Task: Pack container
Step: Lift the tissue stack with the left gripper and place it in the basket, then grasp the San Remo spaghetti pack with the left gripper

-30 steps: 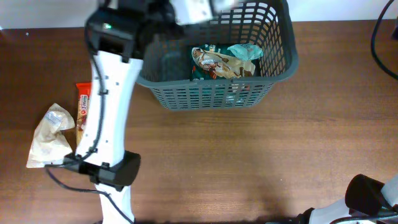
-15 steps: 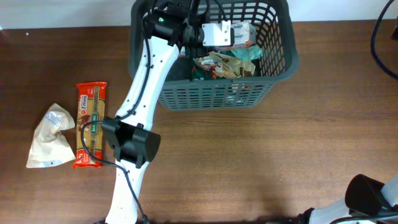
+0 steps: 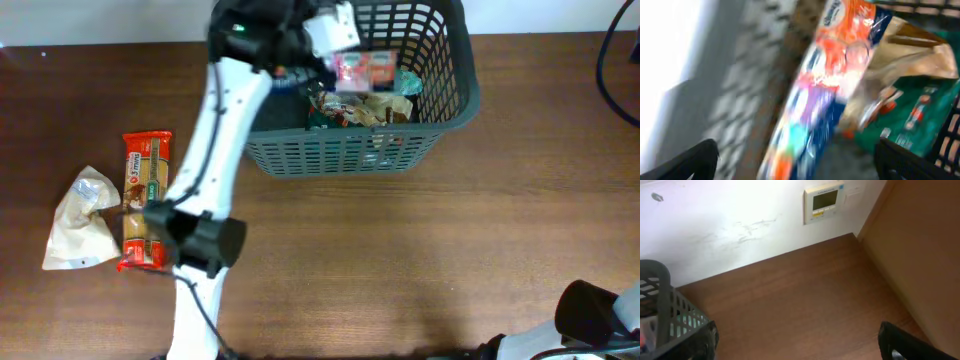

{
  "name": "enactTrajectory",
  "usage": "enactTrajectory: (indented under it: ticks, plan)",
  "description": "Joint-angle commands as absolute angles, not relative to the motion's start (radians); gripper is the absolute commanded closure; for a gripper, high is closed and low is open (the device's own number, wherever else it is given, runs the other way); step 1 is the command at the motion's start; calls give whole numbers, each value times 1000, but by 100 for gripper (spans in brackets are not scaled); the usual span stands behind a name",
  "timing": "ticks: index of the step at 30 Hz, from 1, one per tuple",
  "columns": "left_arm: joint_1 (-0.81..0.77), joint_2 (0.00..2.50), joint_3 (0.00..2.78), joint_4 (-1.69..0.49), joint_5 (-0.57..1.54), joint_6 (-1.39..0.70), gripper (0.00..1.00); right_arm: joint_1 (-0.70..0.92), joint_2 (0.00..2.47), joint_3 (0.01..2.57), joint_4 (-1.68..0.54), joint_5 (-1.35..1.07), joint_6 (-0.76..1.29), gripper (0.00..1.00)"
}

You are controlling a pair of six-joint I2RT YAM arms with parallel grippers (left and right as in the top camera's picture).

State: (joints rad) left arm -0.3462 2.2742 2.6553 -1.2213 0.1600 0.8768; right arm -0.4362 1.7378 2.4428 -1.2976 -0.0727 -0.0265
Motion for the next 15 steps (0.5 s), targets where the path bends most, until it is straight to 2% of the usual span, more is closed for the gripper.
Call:
enactTrajectory:
  ticks: [1,7,15]
  plan:
    - [-265,2057,2669,-1252,85,770,7,-439,1742,2440,-1296,-78,-17,1]
    - [-95,1868,2617,-1317,60,712,7,-439,1742,2440,-1295,-78,-17,1]
    - [236,1677,2082,-1337,30,531,11,-439,1742,2440,-1295,-78,-17,1]
